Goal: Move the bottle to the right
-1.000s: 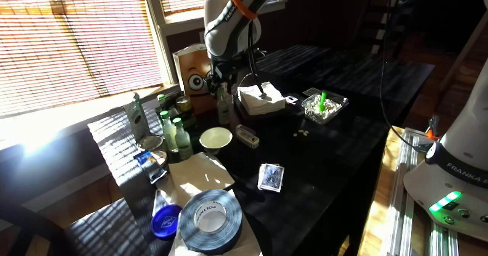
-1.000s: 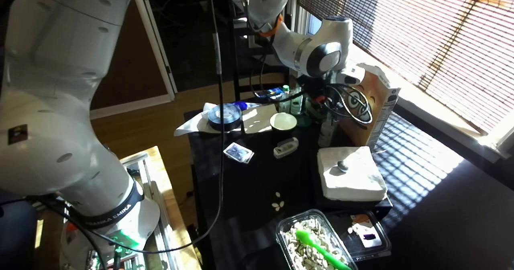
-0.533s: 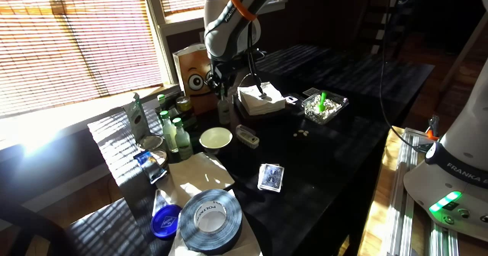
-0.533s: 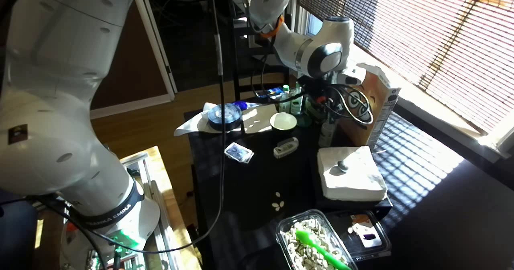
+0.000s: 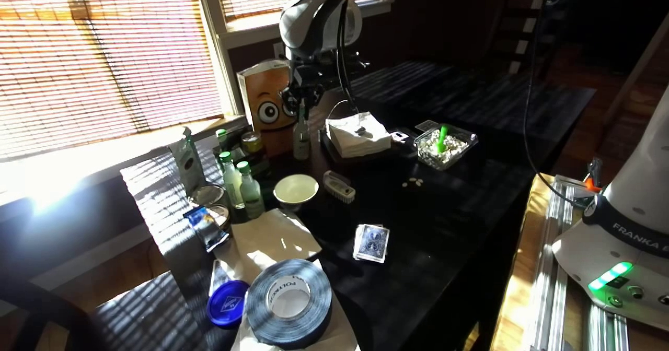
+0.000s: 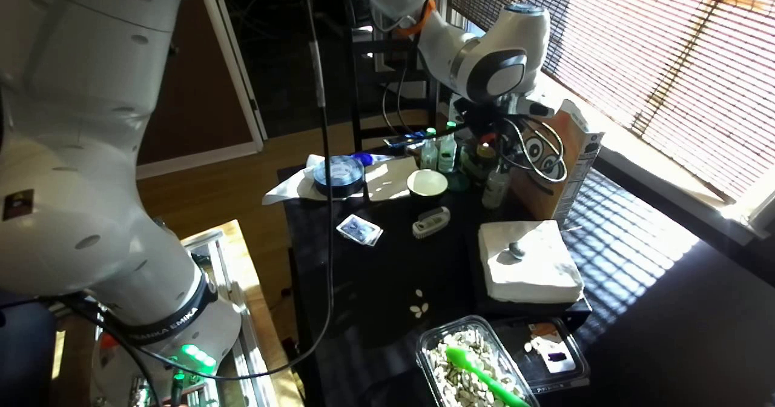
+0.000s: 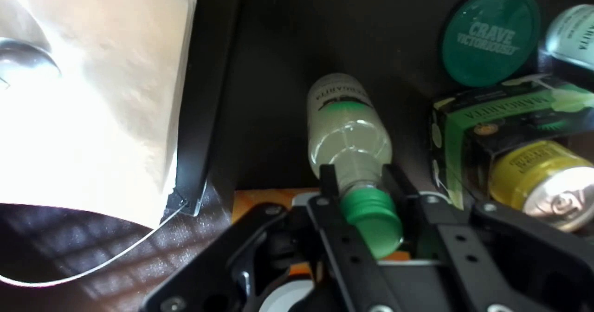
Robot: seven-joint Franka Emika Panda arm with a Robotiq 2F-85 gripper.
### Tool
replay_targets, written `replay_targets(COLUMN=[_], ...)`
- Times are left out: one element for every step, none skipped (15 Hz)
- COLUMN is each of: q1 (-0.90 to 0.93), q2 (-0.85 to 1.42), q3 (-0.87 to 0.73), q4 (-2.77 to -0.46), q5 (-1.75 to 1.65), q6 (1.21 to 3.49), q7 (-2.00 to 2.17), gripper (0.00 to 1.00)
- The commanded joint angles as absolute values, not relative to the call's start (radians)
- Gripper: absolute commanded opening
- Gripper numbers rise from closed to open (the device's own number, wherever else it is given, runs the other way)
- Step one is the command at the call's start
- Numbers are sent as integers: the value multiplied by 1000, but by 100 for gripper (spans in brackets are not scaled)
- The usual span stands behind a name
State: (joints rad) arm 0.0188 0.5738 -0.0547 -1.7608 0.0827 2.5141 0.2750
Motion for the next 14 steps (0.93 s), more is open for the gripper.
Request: replay_targets(q1=[-55, -51, -41, -36, -32, -35, -35, -33, -56, -58, -60, -60, -52, -46], q2=[413, 382, 348, 310, 282, 252, 231, 217, 283, 262, 247, 241, 267, 297], q3=[-29, -57, -92, -122, -150, -172, -193, -210, -175, -189, -195, -196, -198, -213], q4=[-1851, -1862, -1877, -1897, -1910, -1925, -1933, -1942, -1878, -1891, -1901, -1909, -1901, -1886], q5=[169, 154, 123, 99, 81, 75, 59, 44, 83, 71, 67, 67, 70, 52], q6=[2467, 2452, 2451, 2449, 2460, 2467, 2473, 2481, 2459, 2459, 2459, 2459, 2482, 2515], q7=[214, 247, 297, 340, 388, 430, 473, 526, 426, 456, 471, 479, 527, 589], gripper=[7, 7, 7, 7, 7, 7, 7, 7, 29, 29, 29, 7, 7, 7])
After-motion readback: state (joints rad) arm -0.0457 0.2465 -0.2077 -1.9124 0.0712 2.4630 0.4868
